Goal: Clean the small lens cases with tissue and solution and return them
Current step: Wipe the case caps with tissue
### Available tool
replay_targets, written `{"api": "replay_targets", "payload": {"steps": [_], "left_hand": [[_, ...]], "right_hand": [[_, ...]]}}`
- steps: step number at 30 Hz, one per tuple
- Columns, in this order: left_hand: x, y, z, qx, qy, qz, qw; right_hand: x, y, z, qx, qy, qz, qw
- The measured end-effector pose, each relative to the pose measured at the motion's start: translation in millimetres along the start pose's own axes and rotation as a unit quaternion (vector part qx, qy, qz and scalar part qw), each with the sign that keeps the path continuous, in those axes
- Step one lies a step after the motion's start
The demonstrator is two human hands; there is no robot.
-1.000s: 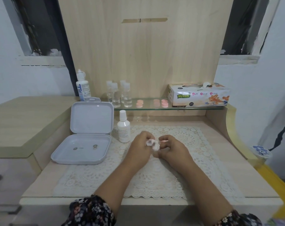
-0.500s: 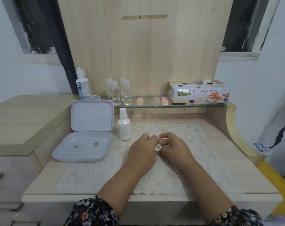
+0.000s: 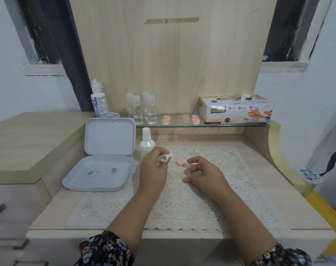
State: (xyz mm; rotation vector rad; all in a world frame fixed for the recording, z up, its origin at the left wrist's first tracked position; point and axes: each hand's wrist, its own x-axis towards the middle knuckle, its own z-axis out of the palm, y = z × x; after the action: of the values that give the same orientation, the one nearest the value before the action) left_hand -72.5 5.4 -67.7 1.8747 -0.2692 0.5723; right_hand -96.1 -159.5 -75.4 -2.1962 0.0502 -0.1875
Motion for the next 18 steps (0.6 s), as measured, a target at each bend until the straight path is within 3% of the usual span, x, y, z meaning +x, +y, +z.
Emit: {"api": "replay_targets", "payload": {"steps": [3, 5, 8, 11, 15, 18], "left_hand": [[-7.4, -1.4, 4.4, 0.122, -0.137, 0.038, 0.982], [-9.7, 0.1, 6.2, 0.157, -0.187, 0.045, 0.969], [-9.1, 1.0, 3.8, 0.109, -0.173, 0.017, 0.979], [-8.4, 0.3, 4.7, 0.150, -0.175, 0.033, 0.973], [-11.4, 3.8, 7.1, 0.188, -0.190, 0.051, 0.962], [-12.1, 2.1, 5.9, 0.189, -0.209, 0.062, 0.958]], "right_hand": [[1.3, 2.7, 0.8, -0.030, -0.005, -0.013, 0.999], [1.7, 3.7, 2.3, -0.059, -0.002, -0.026, 0.998], [1.2, 1.4, 2.5, -0.125, 0.000, -0.053, 0.991], [-0.1, -2.3, 0.7, -0.142, 0.006, -0.059, 0.988], [-1.7, -3.0, 1.3, -0.152, 0.003, -0.073, 0.986], [-1.6, -1.8, 1.4, -0.096, 0.024, -0.063, 0.993]]}}
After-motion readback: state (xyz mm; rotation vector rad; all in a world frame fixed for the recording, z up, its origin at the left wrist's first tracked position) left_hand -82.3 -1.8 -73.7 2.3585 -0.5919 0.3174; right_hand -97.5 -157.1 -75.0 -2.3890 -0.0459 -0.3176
